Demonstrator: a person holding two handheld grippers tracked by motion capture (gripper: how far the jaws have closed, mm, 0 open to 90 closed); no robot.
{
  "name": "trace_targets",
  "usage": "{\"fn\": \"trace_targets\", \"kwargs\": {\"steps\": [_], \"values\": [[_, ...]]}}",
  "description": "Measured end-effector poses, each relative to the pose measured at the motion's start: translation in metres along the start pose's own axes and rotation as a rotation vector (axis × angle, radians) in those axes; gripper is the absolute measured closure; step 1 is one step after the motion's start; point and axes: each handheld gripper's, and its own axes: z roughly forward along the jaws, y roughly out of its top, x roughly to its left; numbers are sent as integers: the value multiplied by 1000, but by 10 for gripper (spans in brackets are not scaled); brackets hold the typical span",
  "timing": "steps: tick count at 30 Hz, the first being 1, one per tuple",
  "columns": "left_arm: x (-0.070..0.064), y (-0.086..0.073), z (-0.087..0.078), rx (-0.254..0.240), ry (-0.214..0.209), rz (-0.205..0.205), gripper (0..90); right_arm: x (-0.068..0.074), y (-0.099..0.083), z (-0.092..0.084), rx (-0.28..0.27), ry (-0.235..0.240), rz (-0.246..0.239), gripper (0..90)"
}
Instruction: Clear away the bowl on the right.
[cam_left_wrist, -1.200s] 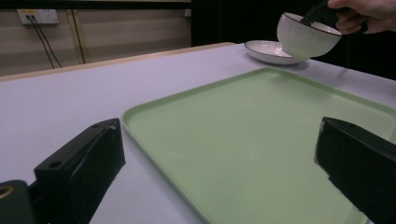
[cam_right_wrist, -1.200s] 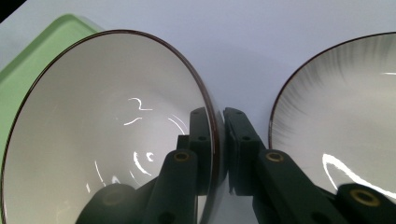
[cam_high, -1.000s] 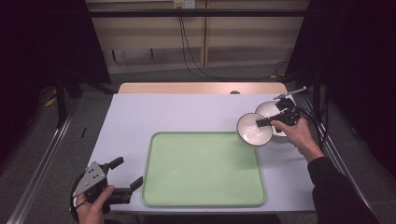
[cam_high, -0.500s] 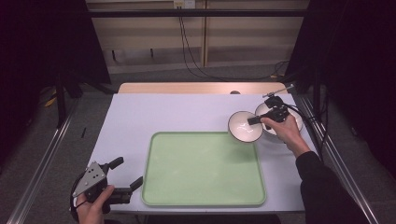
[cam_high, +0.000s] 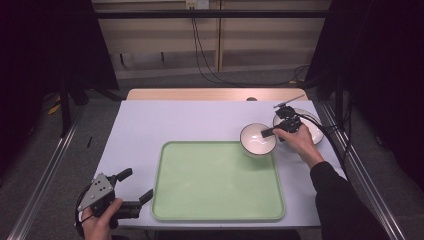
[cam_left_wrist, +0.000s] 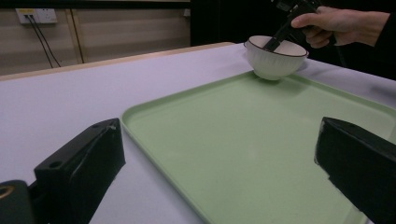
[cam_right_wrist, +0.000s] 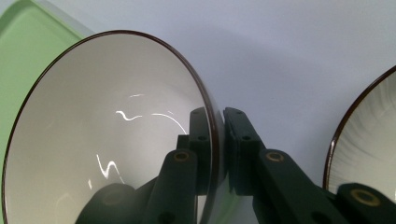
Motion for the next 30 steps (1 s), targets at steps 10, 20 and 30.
{"fn": "trace_targets", "kwargs": {"steps": [10, 20, 30], "values": [[0, 0, 0, 0, 0, 0, 15, 0, -1, 10, 32, -3, 6, 823], [0, 0, 0, 2, 0, 2, 15, -1, 0, 12, 55, -6, 15, 825], [0, 0, 0, 2, 0, 0, 15, 0, -2, 13, 55, -10, 6, 826]]}}
